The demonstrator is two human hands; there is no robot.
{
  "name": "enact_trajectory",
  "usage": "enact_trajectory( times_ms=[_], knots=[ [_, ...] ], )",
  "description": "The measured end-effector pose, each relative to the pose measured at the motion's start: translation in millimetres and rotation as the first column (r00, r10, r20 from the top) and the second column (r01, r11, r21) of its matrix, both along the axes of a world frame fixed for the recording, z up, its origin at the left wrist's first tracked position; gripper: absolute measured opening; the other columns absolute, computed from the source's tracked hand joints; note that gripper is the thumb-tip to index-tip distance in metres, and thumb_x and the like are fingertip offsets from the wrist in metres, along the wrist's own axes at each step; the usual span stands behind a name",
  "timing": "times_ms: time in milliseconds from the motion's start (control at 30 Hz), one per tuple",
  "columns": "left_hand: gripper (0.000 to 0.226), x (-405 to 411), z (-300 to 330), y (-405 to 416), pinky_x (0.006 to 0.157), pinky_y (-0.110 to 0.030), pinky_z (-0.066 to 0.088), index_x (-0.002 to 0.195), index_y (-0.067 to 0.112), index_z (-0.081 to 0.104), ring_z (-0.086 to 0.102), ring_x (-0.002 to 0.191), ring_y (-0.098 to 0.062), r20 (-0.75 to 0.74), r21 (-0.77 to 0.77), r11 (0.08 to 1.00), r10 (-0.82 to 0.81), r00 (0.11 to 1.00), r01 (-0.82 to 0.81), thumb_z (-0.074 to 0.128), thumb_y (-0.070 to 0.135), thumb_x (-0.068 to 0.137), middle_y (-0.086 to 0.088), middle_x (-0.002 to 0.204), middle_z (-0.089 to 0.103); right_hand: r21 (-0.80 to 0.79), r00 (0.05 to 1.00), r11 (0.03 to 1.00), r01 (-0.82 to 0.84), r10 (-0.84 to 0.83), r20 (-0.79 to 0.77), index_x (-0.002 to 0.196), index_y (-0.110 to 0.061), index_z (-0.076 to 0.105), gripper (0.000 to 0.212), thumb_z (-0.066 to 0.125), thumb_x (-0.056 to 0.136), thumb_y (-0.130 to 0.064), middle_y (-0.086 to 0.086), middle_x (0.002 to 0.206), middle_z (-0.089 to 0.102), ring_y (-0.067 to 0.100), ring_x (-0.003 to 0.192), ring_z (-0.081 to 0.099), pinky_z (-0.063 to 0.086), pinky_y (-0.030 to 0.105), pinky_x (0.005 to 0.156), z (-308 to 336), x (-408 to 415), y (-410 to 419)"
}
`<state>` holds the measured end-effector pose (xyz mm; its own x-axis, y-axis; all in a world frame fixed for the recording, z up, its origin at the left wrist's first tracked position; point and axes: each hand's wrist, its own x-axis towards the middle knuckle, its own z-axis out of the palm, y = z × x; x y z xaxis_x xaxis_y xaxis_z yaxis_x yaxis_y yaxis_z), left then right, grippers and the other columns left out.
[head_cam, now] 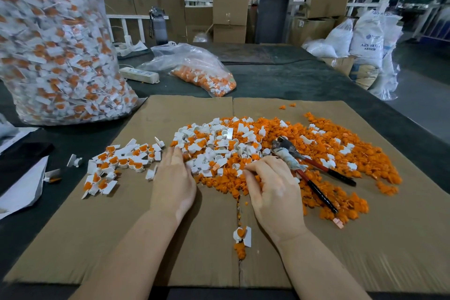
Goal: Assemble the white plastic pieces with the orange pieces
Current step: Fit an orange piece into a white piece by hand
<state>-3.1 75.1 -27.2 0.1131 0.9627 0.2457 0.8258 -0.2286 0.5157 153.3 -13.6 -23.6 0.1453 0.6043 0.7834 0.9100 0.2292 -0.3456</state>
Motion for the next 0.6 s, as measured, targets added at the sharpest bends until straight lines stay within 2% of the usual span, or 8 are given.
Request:
enact_trajectory(
  times_ms=[67,167,300,433,600],
  knots=[
    [0.041,-2.2,0.2,5.7,0.118,-0.040,0.010,0.138,0.002,0.036,0.022,0.141,-0.024,-0.064,-0.049,0.998,0.034,0.997,-0.037,0.032,0.019,0.101,-0.014,0.148,0.035,-0.001,1.000,1.000,0.002,-0.002,0.004,0.077,-0.005,0.068,0.004,0.070,0.080,-0.003,0.003,0.076,0.062,0.018,0.074,0.058,0.046,0.021,0.069,0.1,-0.2,0.5],
    [0.050,0.0,0.6,7.0,0.117,-0.037,0.003,0.143,0.006,0.029,0.013,0.145,-0.019,-0.102,-0.093,0.996,0.002,0.995,-0.011,0.023,0.033,0.102,-0.009,0.154,0.024,-0.005,1.000,1.000,0.008,-0.008,0.013,0.078,-0.005,0.068,0.004,0.070,0.079,-0.003,0.003,0.077,0.063,0.018,0.075,0.059,0.044,0.019,0.070,-0.1,-0.8,0.9],
    [0.056,12.5,0.2,-1.9,0.116,-0.030,0.007,0.149,0.009,0.017,0.010,0.145,-0.014,-0.062,-0.142,0.988,-0.070,0.996,0.061,0.019,0.039,0.102,-0.005,0.157,0.017,-0.022,1.000,1.000,0.011,-0.010,0.021,0.078,-0.006,0.068,0.004,0.071,0.079,-0.003,0.003,0.077,0.063,0.018,0.075,0.058,0.044,0.019,0.070,-0.1,-1.1,-0.2],
    [0.060,27.5,-2.4,-15.6,0.116,-0.029,0.008,0.149,0.007,0.012,0.009,0.145,-0.016,-0.071,-0.109,0.992,-0.078,0.994,0.070,0.021,0.041,0.101,-0.006,0.158,0.014,-0.045,0.999,0.999,0.004,-0.002,0.037,0.078,-0.005,0.068,0.003,0.071,0.079,-0.003,0.004,0.077,0.063,0.019,0.074,0.059,0.049,0.024,0.067,0.0,-1.0,0.0],
    [0.059,37.3,-0.3,-28.0,0.116,-0.028,0.007,0.150,0.010,0.009,0.007,0.145,-0.015,0.064,-0.113,0.979,-0.163,0.985,0.169,0.025,0.038,0.101,-0.004,0.158,0.010,-0.074,0.999,0.997,0.004,-0.001,0.043,0.079,-0.005,0.068,0.003,0.070,0.080,-0.003,0.005,0.077,0.063,0.021,0.074,0.059,0.052,0.029,0.066,1.1,-1.3,-1.7]
  ],
)
